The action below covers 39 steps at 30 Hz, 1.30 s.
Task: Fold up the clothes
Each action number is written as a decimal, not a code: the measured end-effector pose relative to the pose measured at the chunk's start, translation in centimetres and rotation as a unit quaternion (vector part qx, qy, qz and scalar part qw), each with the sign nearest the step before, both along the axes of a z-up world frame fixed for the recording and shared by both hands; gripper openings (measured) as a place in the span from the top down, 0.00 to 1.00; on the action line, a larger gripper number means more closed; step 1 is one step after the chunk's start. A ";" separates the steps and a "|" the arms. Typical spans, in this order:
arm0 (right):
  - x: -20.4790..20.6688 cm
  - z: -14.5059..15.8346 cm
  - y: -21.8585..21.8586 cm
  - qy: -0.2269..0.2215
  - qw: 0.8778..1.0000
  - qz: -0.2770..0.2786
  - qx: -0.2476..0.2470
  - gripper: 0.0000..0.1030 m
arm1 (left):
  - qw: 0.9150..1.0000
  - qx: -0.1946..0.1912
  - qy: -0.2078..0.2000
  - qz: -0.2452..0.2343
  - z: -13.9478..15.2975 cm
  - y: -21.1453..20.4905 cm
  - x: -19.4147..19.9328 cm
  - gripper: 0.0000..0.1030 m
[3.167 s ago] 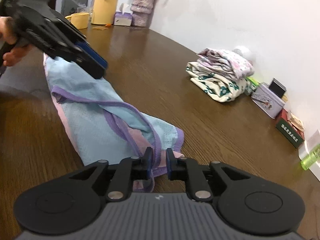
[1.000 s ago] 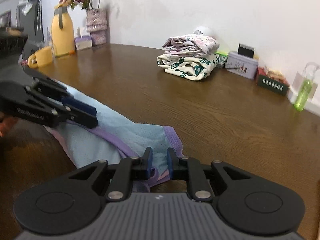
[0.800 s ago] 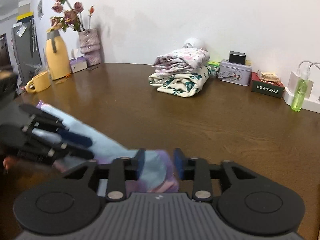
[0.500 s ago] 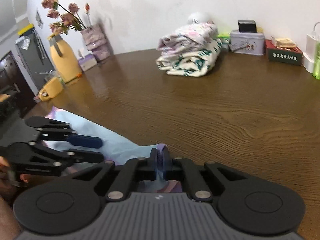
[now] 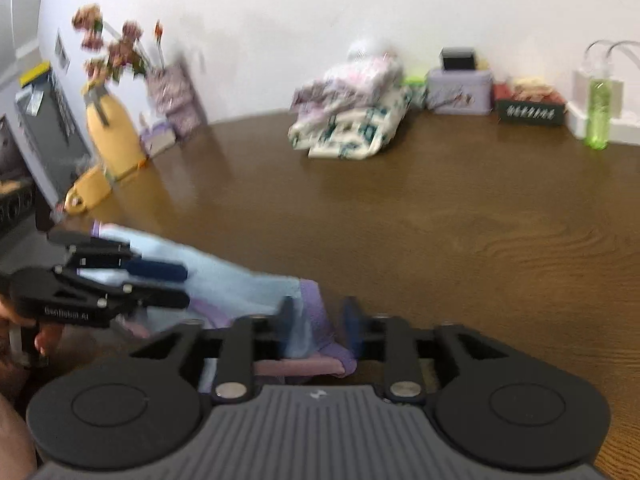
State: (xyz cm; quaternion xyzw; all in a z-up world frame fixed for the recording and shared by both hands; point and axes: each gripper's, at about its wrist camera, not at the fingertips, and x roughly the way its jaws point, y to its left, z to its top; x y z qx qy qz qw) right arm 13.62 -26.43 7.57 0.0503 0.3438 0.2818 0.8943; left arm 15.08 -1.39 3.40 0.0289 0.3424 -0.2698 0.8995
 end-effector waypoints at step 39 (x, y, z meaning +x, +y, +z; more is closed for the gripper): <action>-6.9 -3.0 -1.5 0.115 0.957 -0.181 0.196 0.37 | 0.989 0.056 -0.030 -0.130 -1.2 -7.3 0.7 0.87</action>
